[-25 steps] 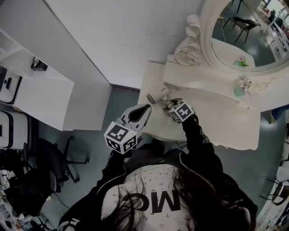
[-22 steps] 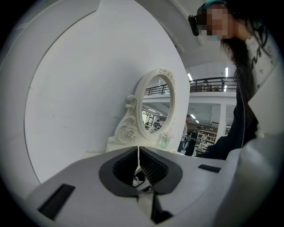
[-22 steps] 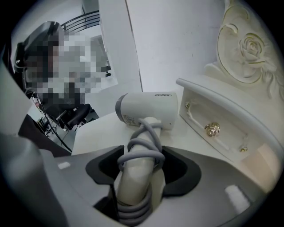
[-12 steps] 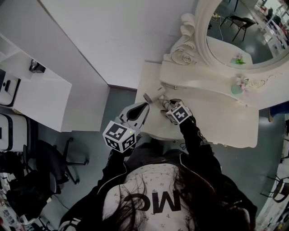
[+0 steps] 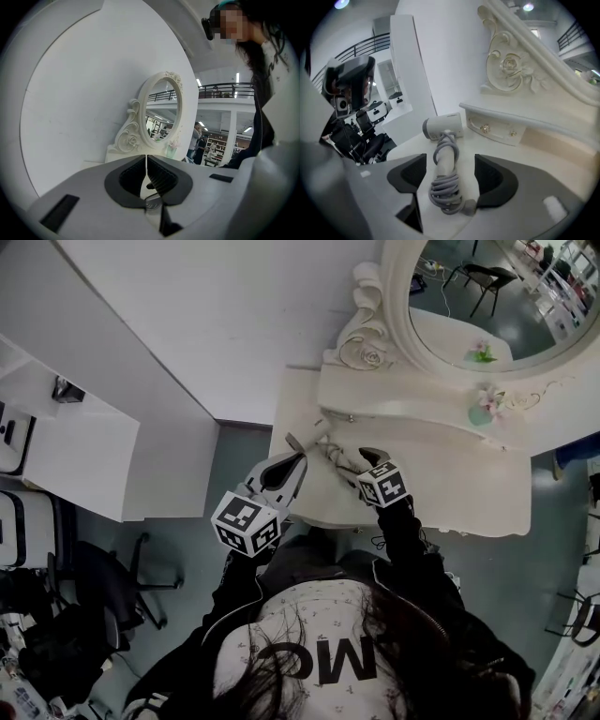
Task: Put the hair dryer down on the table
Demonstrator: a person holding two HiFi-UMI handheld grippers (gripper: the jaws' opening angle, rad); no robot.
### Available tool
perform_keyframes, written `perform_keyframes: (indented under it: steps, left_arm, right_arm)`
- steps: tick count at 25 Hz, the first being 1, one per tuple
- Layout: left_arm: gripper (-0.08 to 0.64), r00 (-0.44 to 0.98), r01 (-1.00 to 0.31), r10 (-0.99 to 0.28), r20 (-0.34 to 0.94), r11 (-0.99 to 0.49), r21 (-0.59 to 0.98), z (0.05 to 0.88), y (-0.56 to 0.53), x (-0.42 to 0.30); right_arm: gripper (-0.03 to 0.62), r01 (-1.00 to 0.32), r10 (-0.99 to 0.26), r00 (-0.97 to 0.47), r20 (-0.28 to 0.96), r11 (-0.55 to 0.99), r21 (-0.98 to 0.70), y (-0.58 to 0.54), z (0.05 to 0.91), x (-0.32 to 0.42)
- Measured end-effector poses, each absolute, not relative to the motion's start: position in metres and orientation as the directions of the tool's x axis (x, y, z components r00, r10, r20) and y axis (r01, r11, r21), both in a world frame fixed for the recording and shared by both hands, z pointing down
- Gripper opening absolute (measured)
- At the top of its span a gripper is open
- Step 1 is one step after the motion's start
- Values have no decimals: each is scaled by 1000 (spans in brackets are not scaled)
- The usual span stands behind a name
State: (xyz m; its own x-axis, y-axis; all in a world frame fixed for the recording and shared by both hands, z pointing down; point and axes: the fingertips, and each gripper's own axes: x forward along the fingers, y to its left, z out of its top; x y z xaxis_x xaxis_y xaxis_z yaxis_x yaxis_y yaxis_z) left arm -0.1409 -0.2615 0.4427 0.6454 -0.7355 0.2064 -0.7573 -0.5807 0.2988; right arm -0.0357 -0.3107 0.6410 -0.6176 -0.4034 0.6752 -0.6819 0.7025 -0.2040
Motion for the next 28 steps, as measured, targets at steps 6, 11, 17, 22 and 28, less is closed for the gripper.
perform_keyframes:
  steps: [6, 11, 17, 22, 28]
  left_arm:
    - [-5, 673, -735, -710, 209, -609, 298, 444, -262, -133]
    - [-5, 696, -714, -689, 203, -632, 302, 444, -262, -125]
    - [-5, 714, -696, -670, 205, -645, 315, 447, -257, -117]
    - [-5, 724, -685, -661, 200, -652, 324, 447, -247, -106]
    - [-5, 725, -684, -660, 198, -654, 324, 445, -233, -88]
  right_arm:
    - [330, -733, -564, -671, 481, 602, -316, -311, 580, -31]
    - [330, -714, -614, -699, 366, 581, -390, -300, 537, -34]
    - [325, -681, -642, -725, 249, 613, -401, -282, 488, -40]
    - [262, -676, -669, -719, 187, 611, -412, -268, 465, -33]
    - [133, -659, -665, -728, 165, 612, -438, -243, 455, -19]
